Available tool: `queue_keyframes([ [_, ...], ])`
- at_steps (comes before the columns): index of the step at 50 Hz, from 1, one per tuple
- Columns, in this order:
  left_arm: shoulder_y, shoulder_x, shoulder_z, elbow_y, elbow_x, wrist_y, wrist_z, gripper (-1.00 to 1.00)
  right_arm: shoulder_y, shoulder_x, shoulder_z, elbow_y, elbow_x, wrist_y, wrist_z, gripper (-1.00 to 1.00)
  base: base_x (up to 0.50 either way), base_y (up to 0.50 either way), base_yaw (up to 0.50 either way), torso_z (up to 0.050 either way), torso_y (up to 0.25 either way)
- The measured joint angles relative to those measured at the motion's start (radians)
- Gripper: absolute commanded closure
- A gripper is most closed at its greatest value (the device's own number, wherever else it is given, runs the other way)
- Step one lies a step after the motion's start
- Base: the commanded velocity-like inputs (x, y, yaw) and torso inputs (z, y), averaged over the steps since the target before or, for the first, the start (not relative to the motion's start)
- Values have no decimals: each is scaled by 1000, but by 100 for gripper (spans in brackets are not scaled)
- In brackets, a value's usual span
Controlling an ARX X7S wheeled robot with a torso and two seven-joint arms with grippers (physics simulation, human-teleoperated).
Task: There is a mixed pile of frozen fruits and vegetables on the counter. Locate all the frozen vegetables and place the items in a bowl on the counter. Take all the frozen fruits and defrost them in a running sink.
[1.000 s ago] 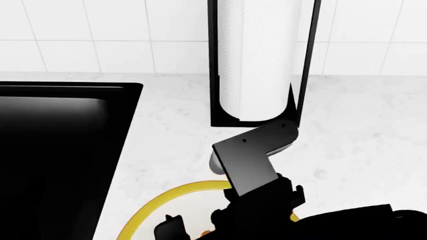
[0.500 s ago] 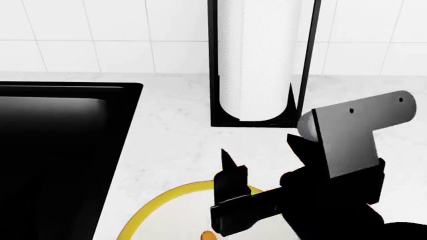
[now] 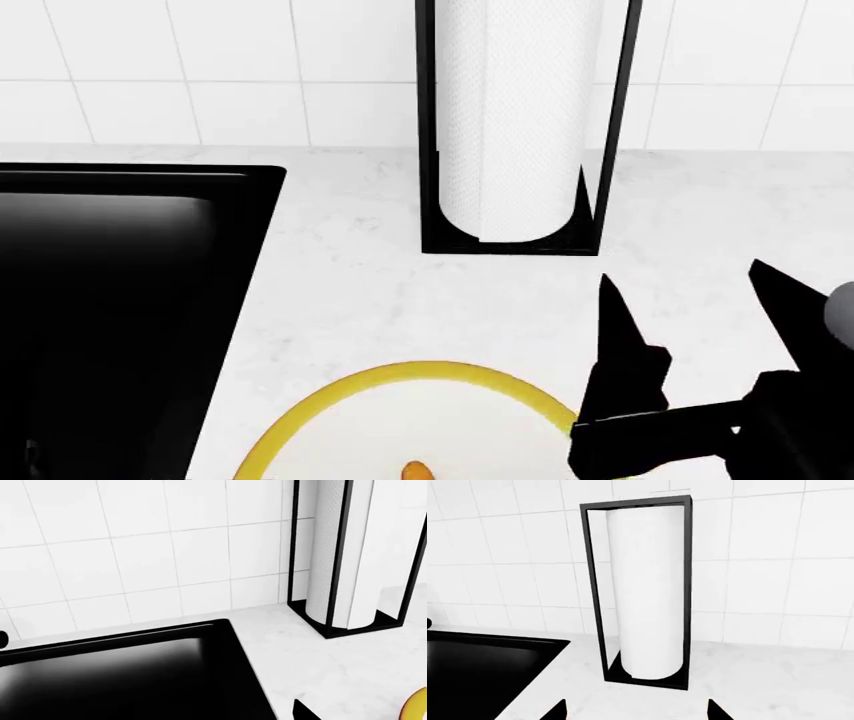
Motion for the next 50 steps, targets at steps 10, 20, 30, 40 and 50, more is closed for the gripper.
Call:
queue_keyframes([
  [10,26,-11,-51,16,-54,-3,-14,-100,-78,8,77,-20,0,-29,-8,-100,-366,8,0,0,0],
  [20,37,-19,-80,32,-100,-6,-32,-100,-109,14,109,-35,-5,-42,-13,-100,-73,154,0,0,0],
  [30,48,-30,-109,43,-133,-5,-43,-100,-125,13,126,-43,-11,-52,-13,-100,0,500,0,0,0],
  [40,73,-30,-124,50,-132,6,-37,-100,-145,13,157,-55,-5,-65,-4,-100,13,500,0,0,0],
  [50,84,-29,-127,56,-134,13,-39,-100,-136,5,147,-58,-3,-72,6,-100,-46,500,0,0,0],
])
